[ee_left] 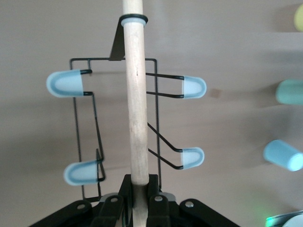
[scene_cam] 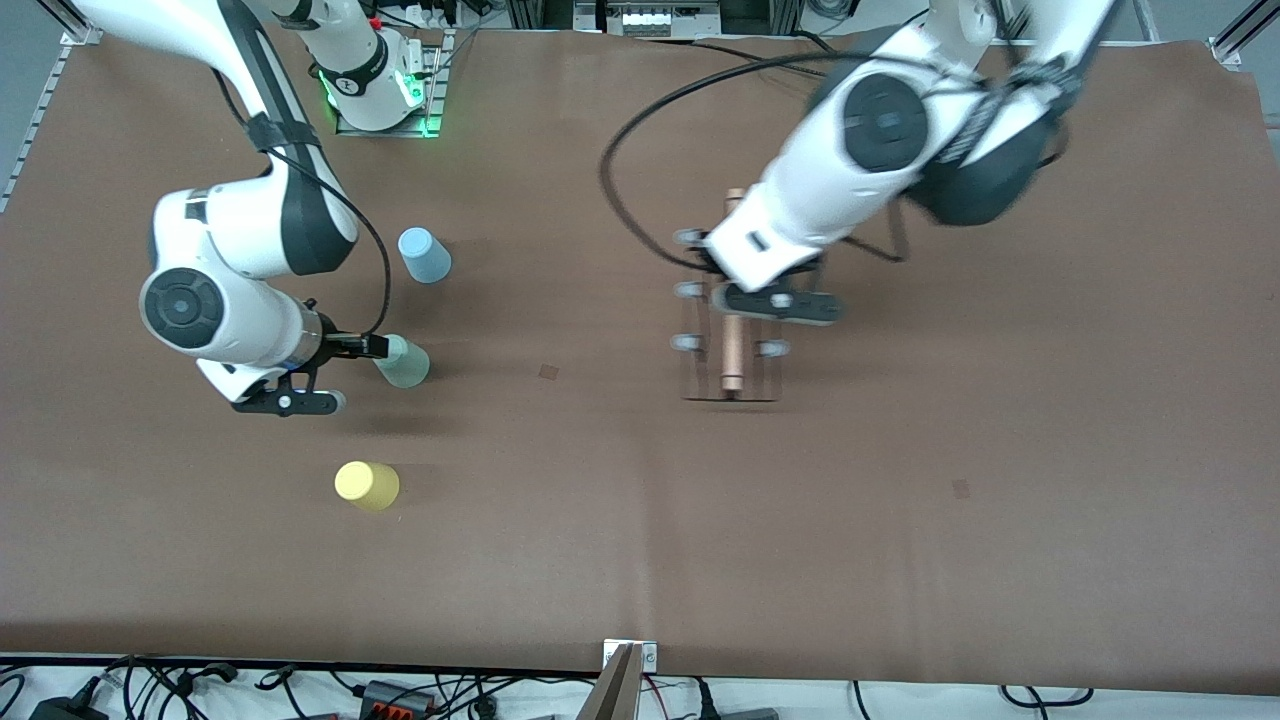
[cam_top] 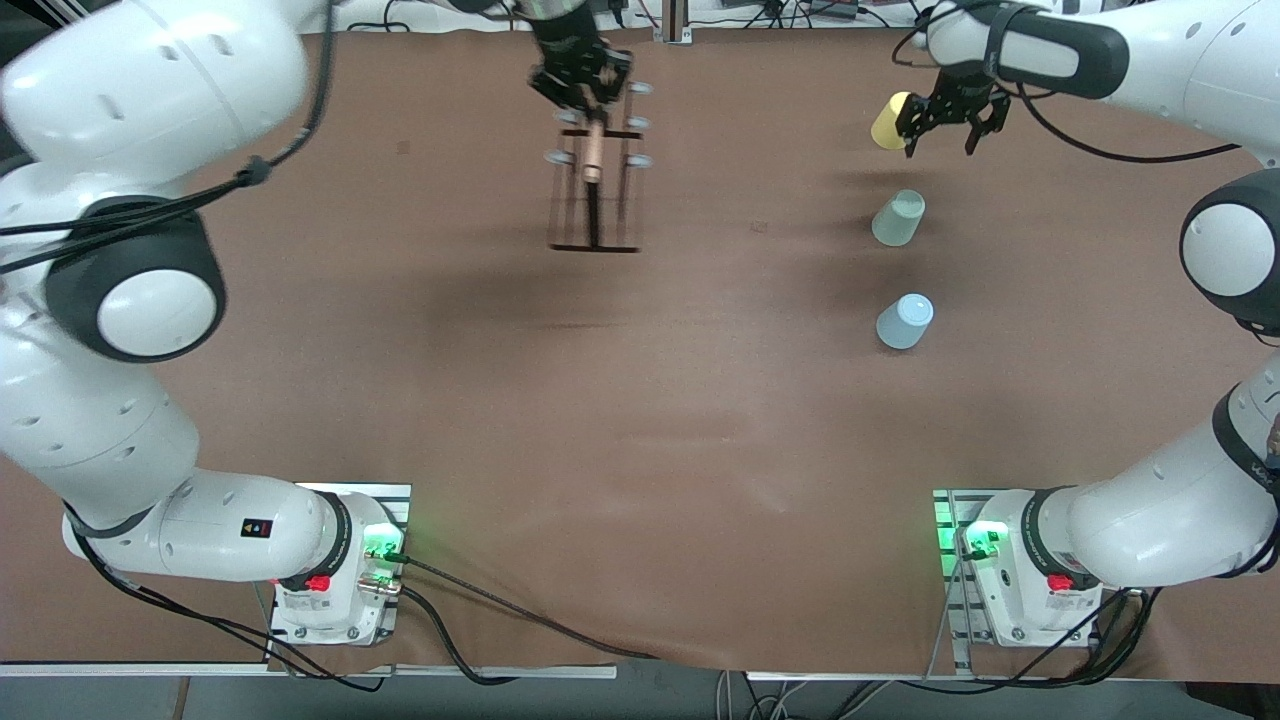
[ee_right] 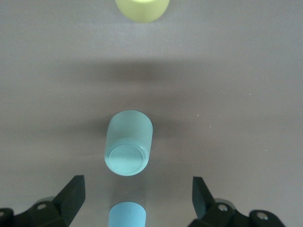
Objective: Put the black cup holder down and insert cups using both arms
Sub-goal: 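Carry the holder mid-table with the left gripper while the right gripper grasps the teal cup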
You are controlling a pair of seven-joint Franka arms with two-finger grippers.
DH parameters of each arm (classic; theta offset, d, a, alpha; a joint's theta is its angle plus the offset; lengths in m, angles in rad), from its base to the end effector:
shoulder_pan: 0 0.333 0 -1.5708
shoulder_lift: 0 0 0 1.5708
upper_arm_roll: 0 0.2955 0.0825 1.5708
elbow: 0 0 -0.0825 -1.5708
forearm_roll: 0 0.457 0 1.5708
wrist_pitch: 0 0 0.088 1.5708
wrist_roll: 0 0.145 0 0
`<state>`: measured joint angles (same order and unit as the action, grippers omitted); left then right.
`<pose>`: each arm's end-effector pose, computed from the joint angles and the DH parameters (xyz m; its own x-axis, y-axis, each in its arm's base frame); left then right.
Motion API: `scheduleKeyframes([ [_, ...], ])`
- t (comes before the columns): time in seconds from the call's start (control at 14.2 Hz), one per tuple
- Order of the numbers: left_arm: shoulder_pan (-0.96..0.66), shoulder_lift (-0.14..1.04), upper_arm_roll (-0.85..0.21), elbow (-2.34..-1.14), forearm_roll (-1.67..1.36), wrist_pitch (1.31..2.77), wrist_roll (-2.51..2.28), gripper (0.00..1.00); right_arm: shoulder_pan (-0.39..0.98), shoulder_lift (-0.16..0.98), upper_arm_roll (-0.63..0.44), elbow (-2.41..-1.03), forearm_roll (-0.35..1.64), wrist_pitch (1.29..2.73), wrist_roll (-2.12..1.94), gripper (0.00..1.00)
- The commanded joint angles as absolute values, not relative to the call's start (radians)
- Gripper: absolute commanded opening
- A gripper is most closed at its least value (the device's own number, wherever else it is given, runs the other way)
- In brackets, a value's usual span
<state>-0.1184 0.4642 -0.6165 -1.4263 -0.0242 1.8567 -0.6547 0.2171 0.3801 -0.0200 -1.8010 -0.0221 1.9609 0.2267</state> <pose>0.5882 -0.4585 0.4025 0.9895 -0.0341 -0.1402 0.0017 -0.9690 0.2472 0.6498 0.1276 0.2219 0.9780 -0.0257 -0.2072 -0.0105 -0.9972 0.0740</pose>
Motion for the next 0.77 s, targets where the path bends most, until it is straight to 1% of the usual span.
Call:
scheduleKeyframes([
  [0.0,-0.161,0.58,-0.607,-1.344,-0.026,1.943,-0.67,0.01,0.221,0.367,-0.021,-1.893,-0.017,2.038,0.245,1.0],
  [0.21,-0.248,0.629,-0.568,-1.344,0.02,2.048,-0.751,0.01,0.219,0.402,-0.02,-1.893,-0.008,2.059,0.247,1.0],
  [0.35,-0.313,0.663,-0.539,-1.342,0.057,2.098,-0.833,0.01,0.216,0.419,-0.02,-1.89,0.055,2.06,0.247,1.0],
  [0.42,-0.331,0.67,-0.525,-1.344,0.058,2.114,-0.842,0.01,0.219,0.425,-0.02,-1.891,0.069,2.063,0.247,1.0],
  [0.7,-0.337,0.692,-0.523,-1.342,0.058,2.118,-0.871,0.01,0.219,0.462,-0.02,-1.891,0.106,2.103,0.249,1.0],
])
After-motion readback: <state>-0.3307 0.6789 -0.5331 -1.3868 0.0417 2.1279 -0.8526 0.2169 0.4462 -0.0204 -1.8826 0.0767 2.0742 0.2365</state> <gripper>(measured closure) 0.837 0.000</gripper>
